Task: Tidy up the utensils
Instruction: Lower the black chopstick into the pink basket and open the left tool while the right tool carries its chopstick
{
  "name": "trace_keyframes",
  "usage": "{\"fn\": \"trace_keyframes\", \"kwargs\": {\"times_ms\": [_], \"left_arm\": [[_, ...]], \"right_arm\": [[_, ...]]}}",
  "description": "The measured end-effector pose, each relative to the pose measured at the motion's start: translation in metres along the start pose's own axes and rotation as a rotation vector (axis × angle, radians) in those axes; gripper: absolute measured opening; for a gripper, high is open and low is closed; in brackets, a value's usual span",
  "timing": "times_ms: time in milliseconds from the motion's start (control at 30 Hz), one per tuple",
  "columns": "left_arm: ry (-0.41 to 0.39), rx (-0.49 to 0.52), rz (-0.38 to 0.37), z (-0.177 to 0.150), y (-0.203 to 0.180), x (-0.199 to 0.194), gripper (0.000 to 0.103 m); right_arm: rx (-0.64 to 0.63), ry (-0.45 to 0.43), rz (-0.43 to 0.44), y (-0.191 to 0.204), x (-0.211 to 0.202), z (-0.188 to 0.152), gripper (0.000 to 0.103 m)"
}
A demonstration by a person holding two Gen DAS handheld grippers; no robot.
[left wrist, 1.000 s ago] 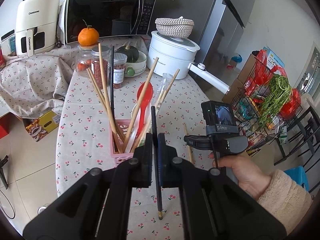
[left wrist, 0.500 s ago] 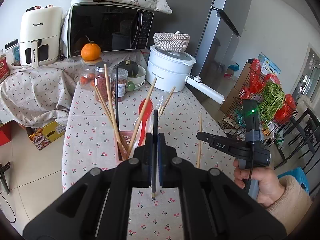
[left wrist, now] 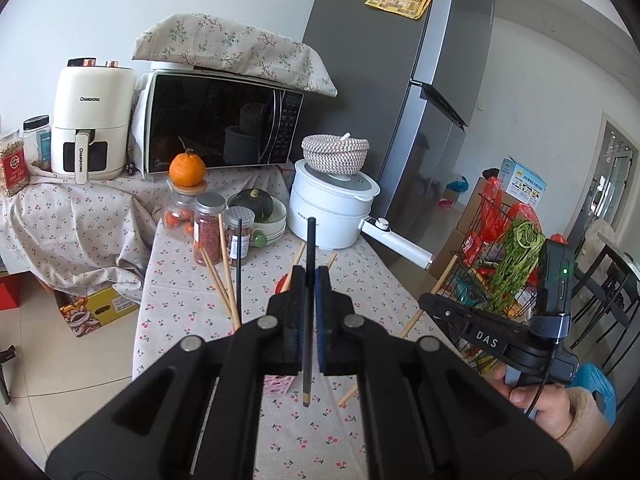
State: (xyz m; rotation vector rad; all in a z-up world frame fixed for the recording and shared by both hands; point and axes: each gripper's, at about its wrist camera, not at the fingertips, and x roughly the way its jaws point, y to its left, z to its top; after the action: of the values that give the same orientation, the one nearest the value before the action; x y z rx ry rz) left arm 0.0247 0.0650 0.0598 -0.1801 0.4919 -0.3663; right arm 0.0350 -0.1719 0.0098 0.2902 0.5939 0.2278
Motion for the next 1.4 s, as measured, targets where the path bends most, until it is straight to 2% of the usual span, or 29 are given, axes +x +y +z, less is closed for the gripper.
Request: {"fn": "trace_keyframes", "kwargs": {"times_ms": [267, 367, 567, 800, 1000, 1033, 1167, 1200, 1400], "left_arm": [[-0.146, -0.053, 0.035, 0.017, 0.017, -0.013, 0.005], [-0.170, -0.064, 0.049, 0.019, 0.020, -0.008, 0.005], [-0.123, -0.059, 0.094, 0.013, 0.025, 0.019, 0.005], [-0.019, -0.036, 0.136, -0.004, 0.032, 0.054, 0.005], [0.059, -0.062, 0.134, -0.012, 0.039, 0.071, 0.006], [0.068, -0.064, 0.136, -0.013, 0.039, 0.073, 0.008], [0.080, -0.067, 0.159, -0.015, 0.040, 0.070, 0.053], [0.078, -0.066, 0.166, -0.016, 0.040, 0.068, 0.059], [0.131, -0.068, 0.193, -0.024, 0.049, 0.063, 0.076]], "right_arm": [[-0.007, -0.013, 0.038, 0.006, -0.006, 0.004, 0.006], [-0.008, -0.013, 0.046, 0.007, -0.006, 0.004, 0.006], [-0.010, -0.014, 0.052, 0.007, -0.005, 0.003, 0.006], [-0.016, -0.010, 0.063, 0.011, -0.004, 0.002, 0.006], [-0.009, -0.022, 0.077, 0.012, -0.005, 0.004, 0.006], [-0.006, -0.030, 0.083, 0.013, -0.006, 0.005, 0.006], [0.001, -0.070, 0.108, 0.016, -0.011, 0.012, 0.006], [0.003, -0.081, 0.115, 0.018, -0.012, 0.014, 0.006], [0.007, -0.143, 0.145, 0.031, -0.009, 0.023, 0.006]]}}
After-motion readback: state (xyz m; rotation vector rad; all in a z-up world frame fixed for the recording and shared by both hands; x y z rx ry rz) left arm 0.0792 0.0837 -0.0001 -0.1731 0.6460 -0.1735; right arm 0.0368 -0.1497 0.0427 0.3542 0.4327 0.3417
